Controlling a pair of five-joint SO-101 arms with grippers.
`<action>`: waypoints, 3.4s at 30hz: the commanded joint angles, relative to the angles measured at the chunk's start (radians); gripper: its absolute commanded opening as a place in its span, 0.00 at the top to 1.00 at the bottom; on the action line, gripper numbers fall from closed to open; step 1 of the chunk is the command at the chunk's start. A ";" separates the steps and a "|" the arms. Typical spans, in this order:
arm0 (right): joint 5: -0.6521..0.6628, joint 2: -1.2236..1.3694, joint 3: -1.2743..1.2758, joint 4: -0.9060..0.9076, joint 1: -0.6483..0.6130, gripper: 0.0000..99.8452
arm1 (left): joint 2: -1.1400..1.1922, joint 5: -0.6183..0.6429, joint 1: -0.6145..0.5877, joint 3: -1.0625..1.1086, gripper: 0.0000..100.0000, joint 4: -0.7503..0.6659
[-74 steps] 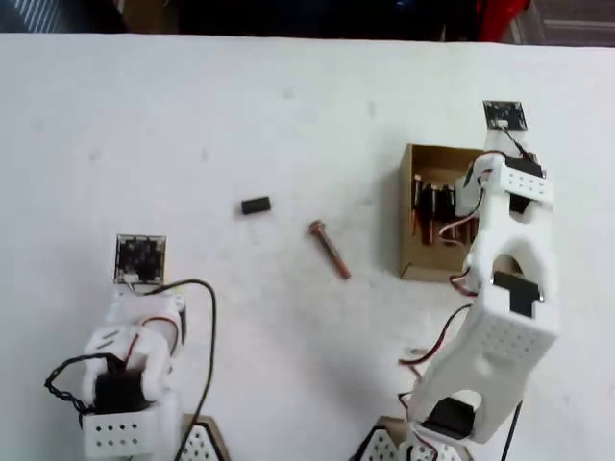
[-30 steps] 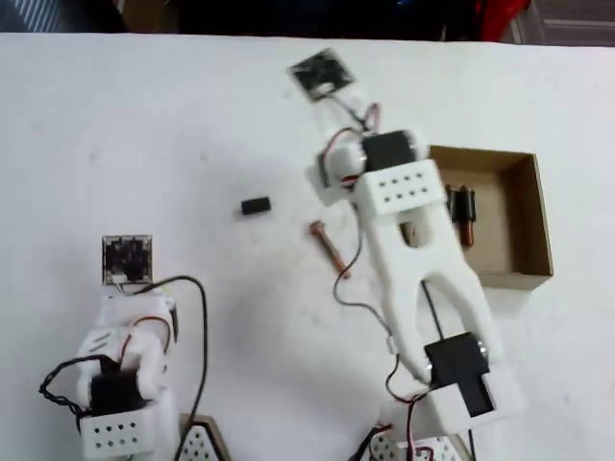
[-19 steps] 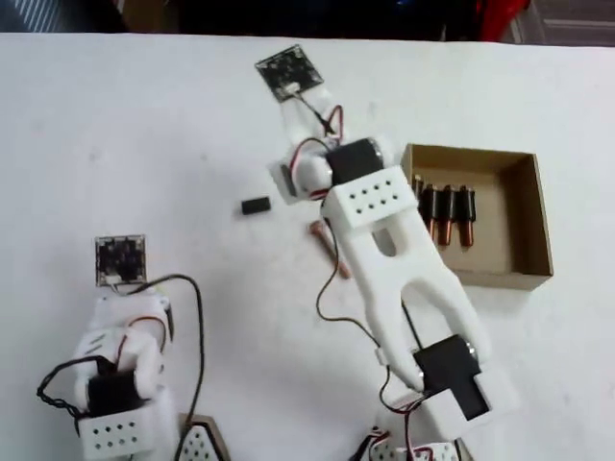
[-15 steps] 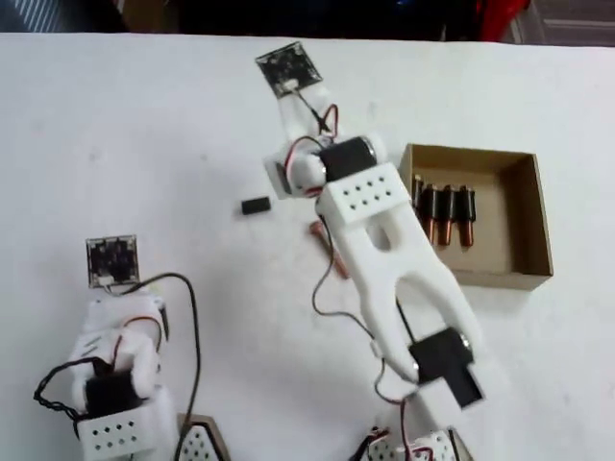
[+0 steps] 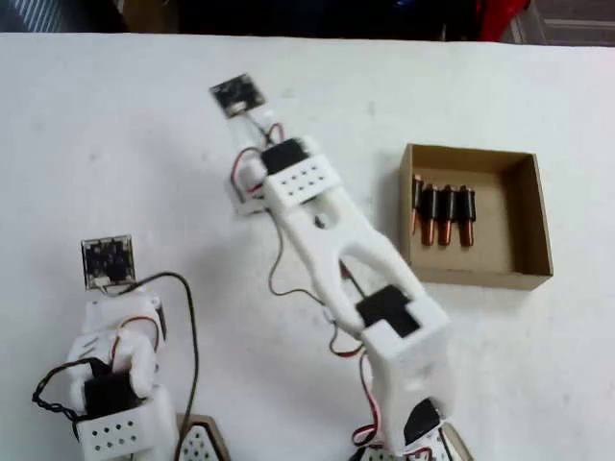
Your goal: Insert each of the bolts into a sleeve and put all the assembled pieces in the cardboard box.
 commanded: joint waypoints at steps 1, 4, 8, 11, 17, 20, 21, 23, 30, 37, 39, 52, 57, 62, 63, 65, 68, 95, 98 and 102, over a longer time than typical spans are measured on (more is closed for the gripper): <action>0.100 0.036 -0.081 -0.019 -0.039 0.83 | -0.008 -0.009 -0.005 -0.003 0.98 0.005; 0.144 0.093 -0.132 -0.016 -0.045 0.83 | -0.008 -0.009 -0.005 -0.003 0.98 0.005; 0.201 0.160 -0.196 -0.016 -0.039 0.83 | -0.008 -0.009 -0.005 -0.003 0.98 0.005; 0.236 0.206 -0.235 -0.018 -0.039 0.83 | -0.008 -0.009 -0.005 -0.003 0.98 0.005; 0.250 0.262 -0.282 -0.015 -0.039 0.83 | -0.008 -0.009 -0.005 -0.003 0.98 0.005; 0.258 0.269 -0.282 -0.015 -0.038 0.83 | -0.008 -0.009 -0.005 -0.003 0.98 0.005; 0.284 0.269 -0.279 -0.015 -0.033 0.83 | -0.008 -0.009 -0.005 -0.003 0.98 0.005; 0.370 0.271 -0.278 -0.005 -0.027 0.83 | -0.008 -0.009 -0.005 -0.003 0.98 0.005; 0.605 0.271 -0.281 0.033 0.004 0.83 | -0.008 -0.011 -0.005 -0.003 0.98 0.018; 0.764 0.271 -0.276 0.102 0.001 0.83 | -0.008 -0.011 -0.005 -0.003 0.98 0.018; 0.787 0.272 -0.276 0.113 -0.005 0.83 | -0.008 -0.011 -0.005 -0.003 0.98 0.018; 0.795 0.338 -0.285 0.113 -0.008 0.83 | -0.008 -0.011 -0.005 -0.003 0.98 0.017; 0.789 0.335 -0.285 0.114 -0.007 0.92 | -0.008 -0.011 -0.005 -0.003 0.98 0.017; 0.789 0.334 -0.287 0.113 -0.007 0.97 | -0.008 -0.011 -0.005 -0.003 0.98 0.017; 0.789 0.332 -0.290 0.111 -0.007 0.96 | -0.008 -0.011 -0.005 -0.003 0.98 0.017; 0.763 0.332 -0.322 0.117 -0.005 0.94 | -0.008 -0.011 -0.005 -0.003 0.98 0.017; 0.632 0.332 -0.376 0.127 0.005 0.87 | -0.008 -0.011 -0.005 -0.003 0.98 0.017; 0.376 0.344 -0.523 0.137 -0.061 0.78 | -0.008 -0.011 -0.005 -0.003 0.98 0.018; 0.356 0.380 -0.531 0.137 -0.064 0.78 | -0.008 -0.011 -0.005 -0.003 0.98 0.018; 0.358 0.437 -0.532 0.133 -0.068 0.78 | -0.008 -0.011 -0.005 -0.003 0.98 0.018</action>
